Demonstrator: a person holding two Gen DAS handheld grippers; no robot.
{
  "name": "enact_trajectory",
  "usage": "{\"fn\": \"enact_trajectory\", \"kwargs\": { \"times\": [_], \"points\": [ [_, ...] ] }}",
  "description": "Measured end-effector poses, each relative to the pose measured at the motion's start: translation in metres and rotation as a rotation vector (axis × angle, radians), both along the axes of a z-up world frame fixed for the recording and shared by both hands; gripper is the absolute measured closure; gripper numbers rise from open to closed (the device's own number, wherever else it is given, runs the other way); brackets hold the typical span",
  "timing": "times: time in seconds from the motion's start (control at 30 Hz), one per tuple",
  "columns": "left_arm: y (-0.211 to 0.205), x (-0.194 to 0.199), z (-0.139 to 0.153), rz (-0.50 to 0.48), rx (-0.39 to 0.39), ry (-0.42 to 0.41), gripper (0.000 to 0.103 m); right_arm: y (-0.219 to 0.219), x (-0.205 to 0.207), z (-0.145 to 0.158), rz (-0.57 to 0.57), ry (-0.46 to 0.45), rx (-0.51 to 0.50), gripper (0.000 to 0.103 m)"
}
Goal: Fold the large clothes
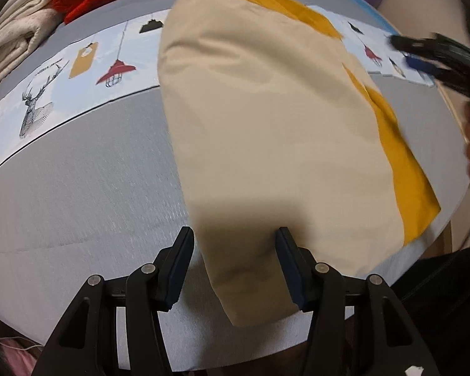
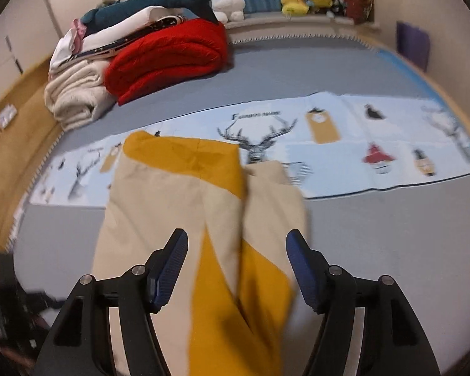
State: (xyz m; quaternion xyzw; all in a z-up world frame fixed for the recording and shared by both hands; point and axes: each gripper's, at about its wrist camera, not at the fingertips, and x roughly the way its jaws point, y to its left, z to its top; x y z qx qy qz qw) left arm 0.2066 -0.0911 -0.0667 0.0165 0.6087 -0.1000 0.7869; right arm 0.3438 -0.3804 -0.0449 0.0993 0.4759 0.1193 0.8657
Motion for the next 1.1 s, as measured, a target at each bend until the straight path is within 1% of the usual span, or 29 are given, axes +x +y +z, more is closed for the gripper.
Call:
{"fn": "enact_trajectory", "kwargs": {
  "times": [0.17,0.27,0.33,0.37,0.4,0.43,0.47,0.5,0.53,0.57,0.6,0.63,0.67,0.7,0.73,0.77,0.87,0.9,0.93,1.0,1.03,1.07,1.1],
  "points": [
    [0.007,0.010,0.000,0.033,-0.015,-0.016,0.051,-0.001,0.061,-0.046,-0.056,0.120,0.106,0.037],
    [0.009,0.017,-0.004,0.045,-0.021,-0.008,0.051,-0.003,0.090,-0.067,-0.087,0.153,0.193,0.038],
    [0.010,0.020,-0.007,0.050,-0.024,-0.001,0.050,-0.002,0.103,-0.079,-0.090,0.168,0.262,0.050],
    [0.009,0.021,-0.009,0.050,-0.024,0.004,0.050,-0.003,0.107,-0.082,-0.085,0.169,0.285,0.071],
    [0.008,0.022,-0.011,0.048,-0.019,0.008,0.050,-0.001,0.111,-0.085,-0.070,0.171,0.303,0.088],
    [0.008,0.023,-0.014,0.044,-0.012,0.011,0.051,0.001,0.113,-0.084,-0.059,0.159,0.305,0.092],
    [0.007,0.024,-0.016,0.040,-0.005,0.014,0.051,0.000,0.114,-0.080,-0.060,0.124,0.319,0.098],
    [0.007,0.024,-0.018,0.039,-0.006,0.019,0.050,-0.004,0.115,-0.076,-0.081,0.089,0.341,0.100],
    [0.007,0.024,-0.018,0.038,-0.015,0.022,0.050,-0.010,0.112,-0.072,-0.118,0.066,0.333,0.100],
    [0.006,0.025,-0.019,0.034,-0.028,0.025,0.050,-0.019,0.112,-0.073,-0.184,0.065,0.305,0.101],
    [0.006,0.025,-0.020,0.028,-0.035,0.026,0.048,-0.026,0.112,-0.081,-0.241,0.096,0.262,0.101],
    [0.004,0.025,-0.020,0.022,-0.040,0.027,0.048,-0.029,0.113,-0.088,-0.270,0.125,0.212,0.101],
    [0.003,0.024,-0.021,0.020,-0.031,0.029,0.048,-0.027,0.115,-0.098,-0.268,0.161,0.159,0.101],
    [0.002,0.024,-0.023,0.015,-0.014,0.028,0.048,-0.023,0.116,-0.102,-0.252,0.173,0.132,0.101],
    [0.002,0.023,-0.023,0.012,-0.010,0.025,0.048,-0.017,0.118,-0.104,-0.228,0.176,0.082,0.101],
    [0.002,0.023,-0.022,0.011,-0.011,0.022,0.048,-0.013,0.118,-0.103,-0.219,0.173,0.053,0.101],
    [0.005,0.022,-0.020,0.017,-0.013,0.019,0.048,-0.009,0.112,-0.095,-0.229,0.162,0.015,0.100],
    [0.007,0.022,-0.019,0.021,-0.017,0.018,0.050,-0.010,0.110,-0.090,-0.223,0.152,0.005,0.094],
    [0.009,0.022,-0.016,0.027,-0.026,0.015,0.053,-0.010,0.104,-0.082,-0.212,0.132,-0.013,0.094],
    [0.014,0.023,-0.008,0.038,-0.035,-0.006,0.054,-0.008,0.090,-0.063,-0.138,0.079,-0.019,0.091],
    [0.015,0.024,-0.004,0.040,-0.033,-0.016,0.054,-0.006,0.083,-0.059,-0.096,0.068,-0.018,0.089],
    [0.016,0.026,0.000,0.039,-0.031,-0.027,0.054,-0.002,0.072,-0.056,-0.024,0.069,-0.015,0.085],
    [0.017,0.029,0.005,0.038,-0.034,-0.043,0.054,0.003,0.059,-0.054,0.059,0.077,-0.009,0.084]
  ]
}}
